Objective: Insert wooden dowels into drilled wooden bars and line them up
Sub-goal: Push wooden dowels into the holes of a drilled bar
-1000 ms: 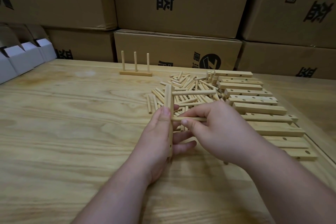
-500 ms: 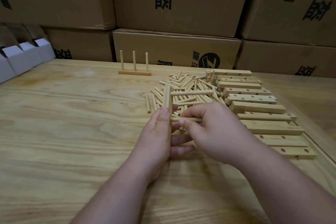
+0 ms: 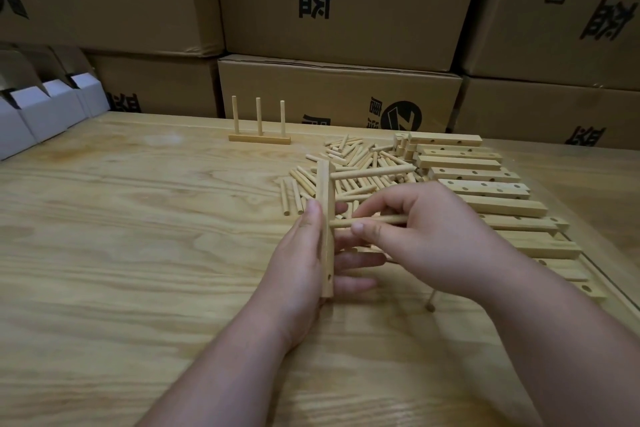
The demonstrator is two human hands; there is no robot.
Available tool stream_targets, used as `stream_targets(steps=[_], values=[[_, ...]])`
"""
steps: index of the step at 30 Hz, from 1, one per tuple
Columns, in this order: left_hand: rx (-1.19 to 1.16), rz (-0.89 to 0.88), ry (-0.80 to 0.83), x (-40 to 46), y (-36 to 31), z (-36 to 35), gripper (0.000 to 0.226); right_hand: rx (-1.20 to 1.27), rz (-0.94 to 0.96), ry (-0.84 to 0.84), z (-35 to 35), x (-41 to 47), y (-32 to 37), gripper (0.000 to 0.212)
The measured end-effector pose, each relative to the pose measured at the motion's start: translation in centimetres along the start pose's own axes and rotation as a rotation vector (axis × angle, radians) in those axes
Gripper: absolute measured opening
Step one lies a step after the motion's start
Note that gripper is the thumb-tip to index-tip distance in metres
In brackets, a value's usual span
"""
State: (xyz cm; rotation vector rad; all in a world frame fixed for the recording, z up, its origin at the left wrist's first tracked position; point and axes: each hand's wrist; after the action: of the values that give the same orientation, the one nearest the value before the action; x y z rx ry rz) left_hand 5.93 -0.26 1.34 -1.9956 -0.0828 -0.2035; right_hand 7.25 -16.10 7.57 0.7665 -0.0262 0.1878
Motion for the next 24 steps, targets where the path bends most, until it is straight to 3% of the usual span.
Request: stream_targets(steps=[4,6,9,11,13,24], values=[[-0.046,0.053,-0.055,0.3,-0.1,-0.1,0.045,0.069,0.008,-0.037,1.3,0.0,0.2,0.028],[-0.133,0.091,-0.126,0.5,-0.4,-0.1,0.047,0.079,-0.013,-0.058,2.6,0.0,0.2,0.028],[-0.242,0.122,-0.221,0.7,-0.8,0.2,0.045,-0.146,-0.090,0.049,4.5,-0.2,-0.3,0.007],[-0.284,0.138,-0.251,0.7,-1.0,0.3,0.043,-0.438,-0.177,0.197,4.9,-0.3,-0.7,0.029],[-0.293,0.151,-0.259,0.7,-1.0,0.3,0.042,-0.620,-0.259,0.283,4.4,-0.3,-0.9,0.038],[-0.291,0.154,-0.283,0.6,-1.1,0.4,0.043,-0.802,-0.314,0.380,2.4,-0.1,-2.3,0.028]])
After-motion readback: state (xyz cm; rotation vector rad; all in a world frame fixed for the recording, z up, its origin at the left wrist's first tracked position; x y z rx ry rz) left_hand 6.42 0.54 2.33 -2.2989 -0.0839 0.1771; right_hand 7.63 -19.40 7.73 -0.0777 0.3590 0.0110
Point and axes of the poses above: each hand's wrist, its own x-axis towards the middle knuckle, its own z-axis out of the back of the hand, y = z × x, and after that the axes turned 12 degrees about -z, right-handed
